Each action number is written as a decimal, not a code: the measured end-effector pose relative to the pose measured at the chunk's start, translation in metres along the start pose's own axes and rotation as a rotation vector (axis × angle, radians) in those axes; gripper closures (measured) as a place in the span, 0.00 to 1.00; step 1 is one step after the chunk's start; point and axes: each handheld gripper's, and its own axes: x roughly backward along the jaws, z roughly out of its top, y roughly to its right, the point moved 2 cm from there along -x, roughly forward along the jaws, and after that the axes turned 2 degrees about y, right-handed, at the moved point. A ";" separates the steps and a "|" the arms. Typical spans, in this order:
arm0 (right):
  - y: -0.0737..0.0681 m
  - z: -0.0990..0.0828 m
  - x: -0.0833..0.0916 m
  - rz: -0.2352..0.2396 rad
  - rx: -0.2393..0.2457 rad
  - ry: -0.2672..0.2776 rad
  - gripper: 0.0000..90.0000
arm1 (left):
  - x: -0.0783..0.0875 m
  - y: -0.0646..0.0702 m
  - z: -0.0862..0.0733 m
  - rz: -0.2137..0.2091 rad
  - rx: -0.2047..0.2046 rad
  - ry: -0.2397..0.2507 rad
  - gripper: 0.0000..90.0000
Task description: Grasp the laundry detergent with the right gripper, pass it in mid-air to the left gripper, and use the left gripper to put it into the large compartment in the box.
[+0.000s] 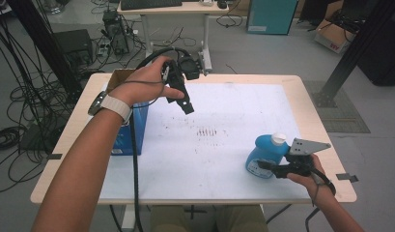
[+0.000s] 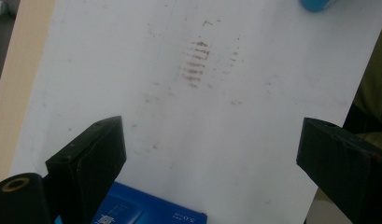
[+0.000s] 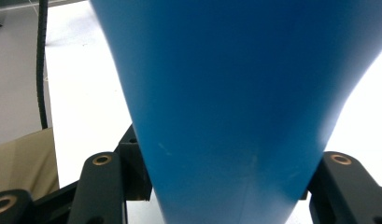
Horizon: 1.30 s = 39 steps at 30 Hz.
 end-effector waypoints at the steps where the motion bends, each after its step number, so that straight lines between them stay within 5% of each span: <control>1: 0.000 0.000 0.000 0.000 0.000 0.000 0.47 | 0.000 0.000 0.000 0.000 0.000 0.000 0.10; 39: 0.000 0.000 0.000 0.001 -0.001 -0.002 0.47 | 0.001 0.000 0.000 0.010 -0.002 0.008 0.10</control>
